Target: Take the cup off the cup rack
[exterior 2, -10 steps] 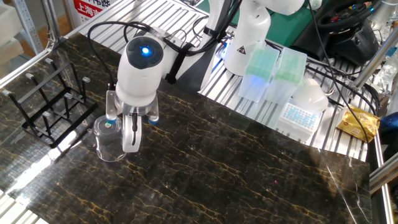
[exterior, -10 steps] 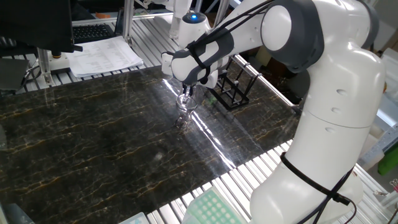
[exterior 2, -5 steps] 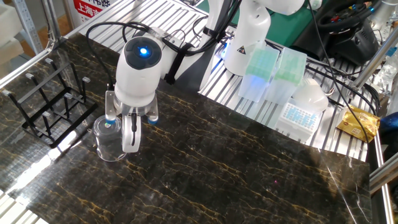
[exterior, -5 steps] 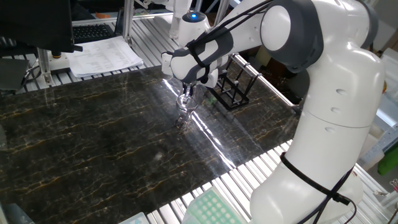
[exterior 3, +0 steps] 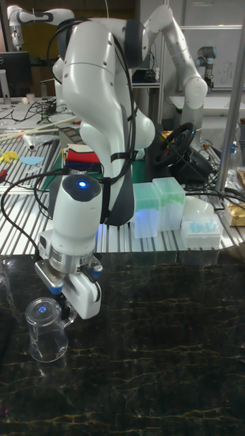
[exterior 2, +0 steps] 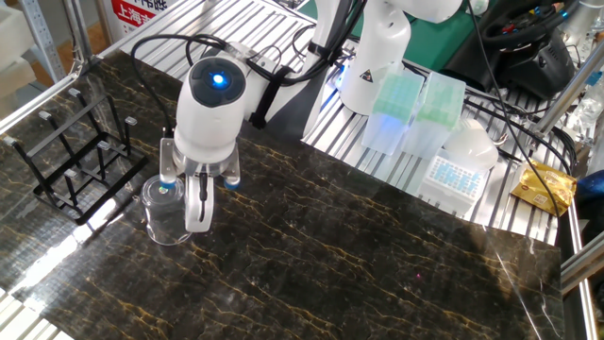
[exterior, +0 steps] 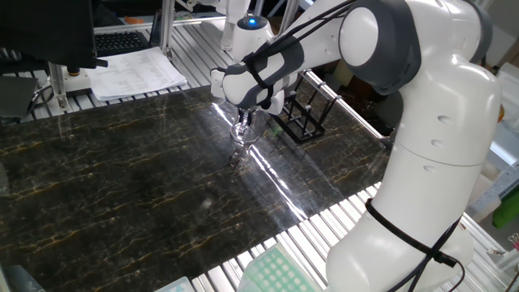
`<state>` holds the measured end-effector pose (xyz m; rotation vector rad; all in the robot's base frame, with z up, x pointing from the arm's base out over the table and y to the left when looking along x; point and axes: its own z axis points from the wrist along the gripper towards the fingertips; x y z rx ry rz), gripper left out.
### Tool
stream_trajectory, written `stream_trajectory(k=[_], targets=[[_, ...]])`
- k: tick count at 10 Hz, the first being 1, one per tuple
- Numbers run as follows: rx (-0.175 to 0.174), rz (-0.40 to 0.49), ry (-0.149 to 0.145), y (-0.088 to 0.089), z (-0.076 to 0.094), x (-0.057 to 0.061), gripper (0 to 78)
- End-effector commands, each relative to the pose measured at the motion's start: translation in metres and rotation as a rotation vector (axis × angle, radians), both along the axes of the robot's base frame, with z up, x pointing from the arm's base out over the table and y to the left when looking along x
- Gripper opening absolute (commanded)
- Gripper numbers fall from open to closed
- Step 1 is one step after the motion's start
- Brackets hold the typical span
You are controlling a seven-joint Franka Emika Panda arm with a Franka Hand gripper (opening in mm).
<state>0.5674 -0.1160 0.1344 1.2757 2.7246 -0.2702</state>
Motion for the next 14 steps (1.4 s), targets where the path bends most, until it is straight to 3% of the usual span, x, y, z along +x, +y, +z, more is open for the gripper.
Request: stream_trajectory(k=[1,11,12,14], targets=[[-0.006,-0.01,-0.005,-0.0006,0.0005,0.0015,1.1],[-0.011,-0.016,0.0,-0.0007,0.0002,0.0016,1.1],[-0.011,-0.017,0.0,-0.0007,0.0001,0.0016,77.5],[-0.011,-0.017,0.0,-0.0007,0.0001,0.0016,77.5]])
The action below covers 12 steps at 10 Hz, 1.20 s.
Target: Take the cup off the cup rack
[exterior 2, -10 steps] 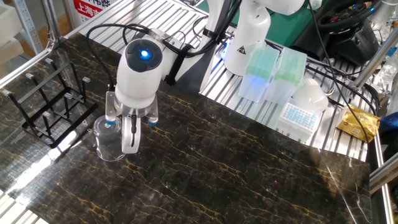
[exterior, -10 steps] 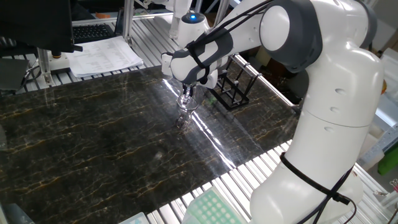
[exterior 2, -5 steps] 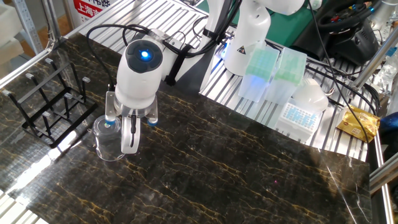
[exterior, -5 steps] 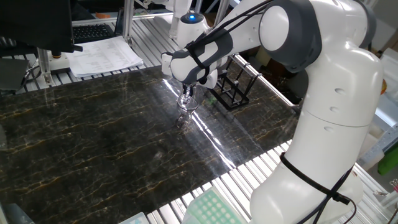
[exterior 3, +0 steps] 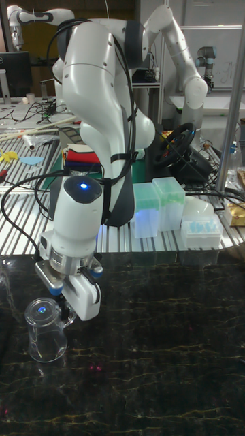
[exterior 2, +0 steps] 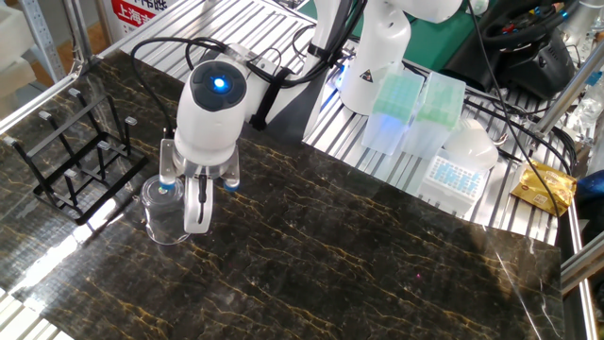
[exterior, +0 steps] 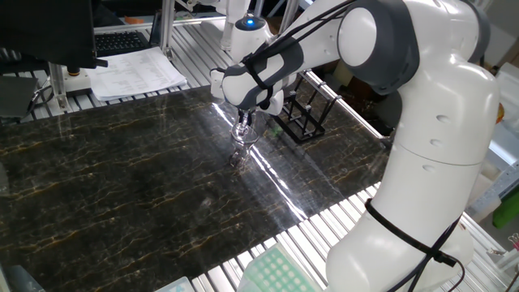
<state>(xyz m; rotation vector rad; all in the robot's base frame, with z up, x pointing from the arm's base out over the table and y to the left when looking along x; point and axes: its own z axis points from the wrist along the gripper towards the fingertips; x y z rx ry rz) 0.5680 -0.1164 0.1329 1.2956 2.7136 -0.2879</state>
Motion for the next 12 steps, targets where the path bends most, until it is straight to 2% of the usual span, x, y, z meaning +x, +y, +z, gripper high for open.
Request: stream_trajectory(k=[1,10,11,12], targets=[[-0.001,-0.001,-0.004,0.0,0.002,0.001,77.5],[-0.001,-0.001,-0.004,0.0,0.002,0.001,77.5],[0.076,0.011,-0.001,0.003,0.011,-0.004,77.5],[0.088,0.021,0.003,0.004,0.014,-0.005,77.5]])
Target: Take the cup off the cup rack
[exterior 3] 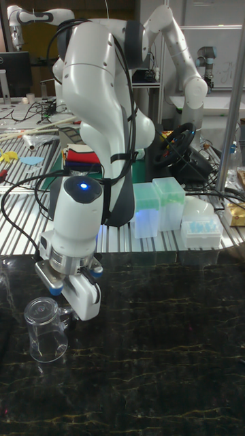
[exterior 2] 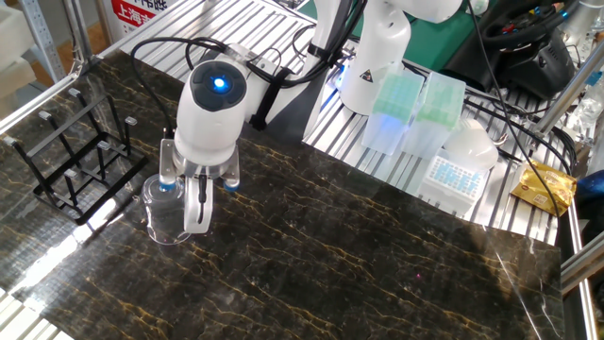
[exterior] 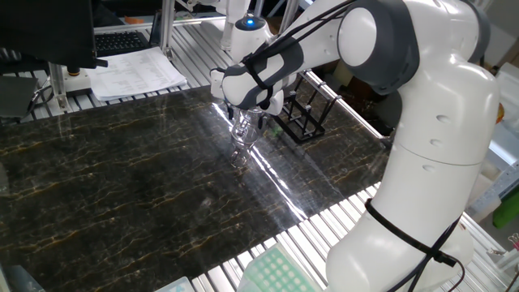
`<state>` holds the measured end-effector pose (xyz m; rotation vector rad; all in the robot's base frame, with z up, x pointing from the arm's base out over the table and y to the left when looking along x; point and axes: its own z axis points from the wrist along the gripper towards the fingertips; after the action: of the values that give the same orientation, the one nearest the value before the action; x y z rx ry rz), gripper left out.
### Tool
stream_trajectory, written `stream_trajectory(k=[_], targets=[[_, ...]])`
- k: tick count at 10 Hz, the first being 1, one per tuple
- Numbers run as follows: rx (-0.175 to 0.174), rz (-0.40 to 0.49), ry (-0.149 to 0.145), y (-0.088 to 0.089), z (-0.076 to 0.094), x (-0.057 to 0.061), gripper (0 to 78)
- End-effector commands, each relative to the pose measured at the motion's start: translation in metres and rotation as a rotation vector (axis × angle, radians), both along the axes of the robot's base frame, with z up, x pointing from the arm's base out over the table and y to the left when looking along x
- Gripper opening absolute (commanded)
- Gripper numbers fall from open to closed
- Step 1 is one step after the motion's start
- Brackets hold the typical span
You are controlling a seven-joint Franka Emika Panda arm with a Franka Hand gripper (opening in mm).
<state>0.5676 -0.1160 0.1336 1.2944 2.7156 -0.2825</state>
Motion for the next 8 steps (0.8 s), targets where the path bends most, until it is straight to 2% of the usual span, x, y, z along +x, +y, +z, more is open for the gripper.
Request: stream_trajectory(k=[1,2,3,4,5,7,8], targets=[[0.087,0.024,0.012,0.004,0.015,-0.005,77.5],[0.092,0.029,0.018,0.004,0.016,-0.005,77.5],[0.118,0.037,0.036,0.005,0.022,-0.007,77.5],[0.123,0.039,0.041,0.006,0.024,-0.007,77.5],[0.161,0.071,0.087,0.013,0.042,-0.012,77.5],[0.178,0.16,0.127,0.022,0.059,-0.022,77.5],[0.188,0.195,0.135,0.021,0.066,-0.025,77.5]])
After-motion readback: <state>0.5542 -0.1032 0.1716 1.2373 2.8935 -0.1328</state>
